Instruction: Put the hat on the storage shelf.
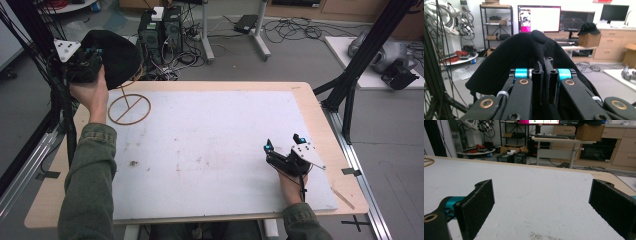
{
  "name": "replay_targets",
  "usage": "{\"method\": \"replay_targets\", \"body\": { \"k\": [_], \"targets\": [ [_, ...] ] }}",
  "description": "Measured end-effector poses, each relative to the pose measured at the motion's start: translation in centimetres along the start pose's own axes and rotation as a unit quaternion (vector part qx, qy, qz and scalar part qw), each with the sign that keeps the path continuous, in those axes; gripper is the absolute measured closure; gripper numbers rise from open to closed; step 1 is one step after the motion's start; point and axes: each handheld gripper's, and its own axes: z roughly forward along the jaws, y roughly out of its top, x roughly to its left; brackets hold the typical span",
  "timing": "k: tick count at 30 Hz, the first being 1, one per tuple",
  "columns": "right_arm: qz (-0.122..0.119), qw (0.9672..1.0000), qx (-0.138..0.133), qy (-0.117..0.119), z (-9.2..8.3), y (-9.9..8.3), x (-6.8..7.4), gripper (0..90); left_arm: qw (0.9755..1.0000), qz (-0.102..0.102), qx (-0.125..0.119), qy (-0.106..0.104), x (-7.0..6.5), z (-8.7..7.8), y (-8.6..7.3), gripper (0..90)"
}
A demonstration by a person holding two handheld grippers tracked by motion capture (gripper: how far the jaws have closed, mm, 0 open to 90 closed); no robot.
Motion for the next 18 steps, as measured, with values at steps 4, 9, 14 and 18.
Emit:
{"method": "replay_targets", "body": {
  "k": [4, 9, 14, 18],
  "targets": [
    [-0.003, 1.0000, -0.003, -0.001, -0.01, 0.01, -0.11, 5.5, 1.0000, 0.000, 0.001, -0.008, -0.16, 0.06, -0.01, 86.9],
    [-0.004, 1.0000, -0.003, 0.000, -0.08, 0.03, -0.09, 5.5, 0.9997, 0.003, 0.021, -0.011, -0.22, 0.43, -0.36, 86.8],
    [-0.003, 1.0000, -0.003, -0.001, -0.04, 0.02, -0.09, 5.5, 0.9995, 0.009, 0.027, -0.011, -0.28, 0.46, -0.39, 86.5],
    [-0.004, 1.0000, -0.004, -0.001, -0.02, 0.03, -0.11, 5.4, 0.9994, 0.007, 0.031, -0.012, -0.22, 0.50, -0.43, 85.0]
  ]
}}
